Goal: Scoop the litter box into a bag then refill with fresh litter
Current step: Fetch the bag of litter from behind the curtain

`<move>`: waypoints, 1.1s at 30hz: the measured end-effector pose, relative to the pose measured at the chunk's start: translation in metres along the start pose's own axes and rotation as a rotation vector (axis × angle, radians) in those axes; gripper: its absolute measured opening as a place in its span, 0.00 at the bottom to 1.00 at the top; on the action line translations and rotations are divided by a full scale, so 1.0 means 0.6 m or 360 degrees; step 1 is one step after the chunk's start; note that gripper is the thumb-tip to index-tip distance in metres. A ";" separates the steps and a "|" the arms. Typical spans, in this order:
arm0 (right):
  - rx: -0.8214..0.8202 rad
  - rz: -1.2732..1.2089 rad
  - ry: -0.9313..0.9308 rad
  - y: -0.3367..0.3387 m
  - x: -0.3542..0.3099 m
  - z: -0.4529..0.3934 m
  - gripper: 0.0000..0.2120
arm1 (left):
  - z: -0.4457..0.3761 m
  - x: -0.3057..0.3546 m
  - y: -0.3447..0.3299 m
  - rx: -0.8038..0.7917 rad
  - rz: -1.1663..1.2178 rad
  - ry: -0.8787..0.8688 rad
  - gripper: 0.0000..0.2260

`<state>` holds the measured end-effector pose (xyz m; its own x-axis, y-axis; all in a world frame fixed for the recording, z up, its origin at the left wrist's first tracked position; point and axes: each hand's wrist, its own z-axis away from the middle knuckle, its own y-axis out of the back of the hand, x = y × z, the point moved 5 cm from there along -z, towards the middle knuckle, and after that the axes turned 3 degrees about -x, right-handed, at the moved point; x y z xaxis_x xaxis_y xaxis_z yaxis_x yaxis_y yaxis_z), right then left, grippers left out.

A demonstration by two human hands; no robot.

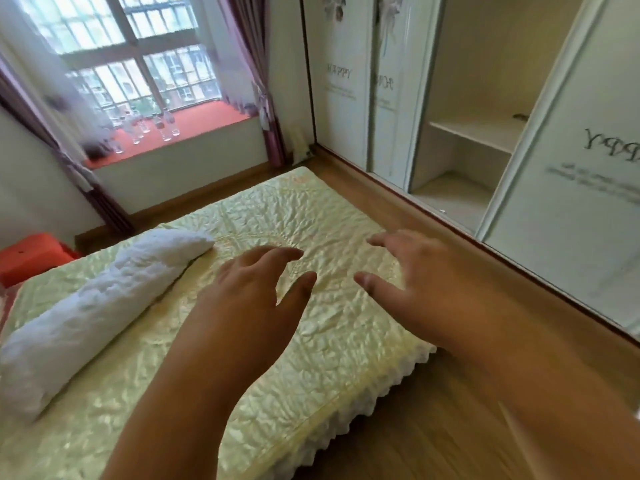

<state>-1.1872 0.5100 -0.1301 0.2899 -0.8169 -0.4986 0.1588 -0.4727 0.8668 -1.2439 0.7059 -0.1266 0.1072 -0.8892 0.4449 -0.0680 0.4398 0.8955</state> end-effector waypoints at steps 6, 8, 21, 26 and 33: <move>0.0105 0.0036 -0.0465 0.023 0.061 0.007 0.29 | -0.098 0.051 -0.033 -0.0301 -0.0038 -0.0367 0.25; 0.0146 0.0058 -0.0639 0.032 0.069 0.025 0.29 | -0.120 0.069 -0.040 -0.0387 -0.0033 -0.0501 0.24; 0.0503 0.0041 -0.1378 0.044 0.152 0.239 0.28 | -0.110 0.239 -0.168 -0.0773 -0.0005 -0.1209 0.22; 0.0588 -0.0012 -0.1471 0.058 0.212 0.289 0.28 | -0.083 0.317 -0.219 -0.0880 -0.0064 -0.1334 0.21; 0.0589 -0.0108 -0.1481 0.120 0.326 0.326 0.28 | -0.068 0.458 -0.279 -0.0921 -0.0139 -0.1429 0.23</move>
<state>-1.3040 0.2517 -0.1665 -0.5873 -0.6432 -0.4912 -0.2017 -0.4715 0.8585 -1.1623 0.3932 -0.1537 -0.6958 -0.5842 0.4178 0.4107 0.1536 0.8987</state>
